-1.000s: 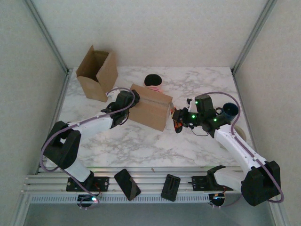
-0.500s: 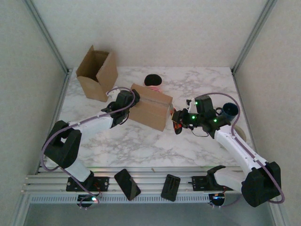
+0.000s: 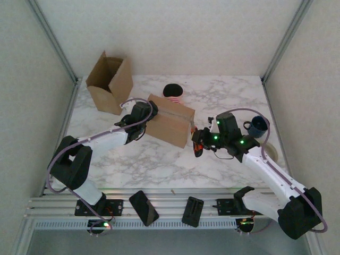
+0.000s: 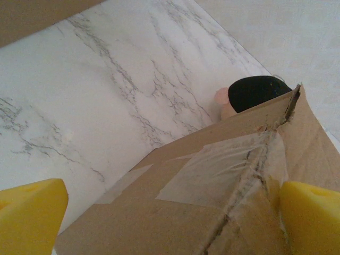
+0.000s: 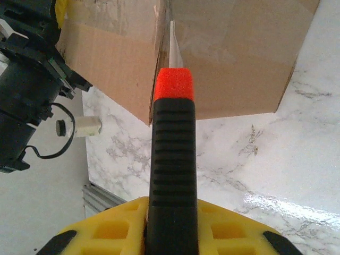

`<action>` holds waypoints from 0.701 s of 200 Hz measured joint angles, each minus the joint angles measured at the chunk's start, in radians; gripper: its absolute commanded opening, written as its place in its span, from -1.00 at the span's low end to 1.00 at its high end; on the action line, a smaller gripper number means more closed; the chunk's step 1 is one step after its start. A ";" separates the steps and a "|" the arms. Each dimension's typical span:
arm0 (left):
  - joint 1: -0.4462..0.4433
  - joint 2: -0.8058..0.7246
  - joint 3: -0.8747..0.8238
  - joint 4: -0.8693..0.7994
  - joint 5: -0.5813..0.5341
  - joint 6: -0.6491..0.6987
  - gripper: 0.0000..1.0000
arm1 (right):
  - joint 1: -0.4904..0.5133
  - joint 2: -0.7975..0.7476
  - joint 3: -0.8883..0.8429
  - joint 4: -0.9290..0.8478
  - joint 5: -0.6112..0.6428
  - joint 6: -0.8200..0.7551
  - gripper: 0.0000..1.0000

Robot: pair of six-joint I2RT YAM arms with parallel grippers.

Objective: Unpack the express box

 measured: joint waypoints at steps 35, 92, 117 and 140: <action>0.000 0.002 0.002 0.001 0.000 -0.001 0.99 | 0.027 -0.033 -0.034 -0.037 -0.024 0.036 -1.00; 0.000 0.008 0.006 0.008 0.000 -0.001 1.00 | 0.046 -0.033 -0.085 -0.105 -0.062 0.065 -1.00; 0.000 0.008 0.006 0.008 0.000 -0.001 1.00 | 0.045 -0.043 -0.083 -0.129 -0.057 0.061 -1.00; 0.000 0.009 0.006 0.008 0.000 -0.001 1.00 | 0.035 -0.063 -0.051 -0.184 -0.050 0.041 -1.00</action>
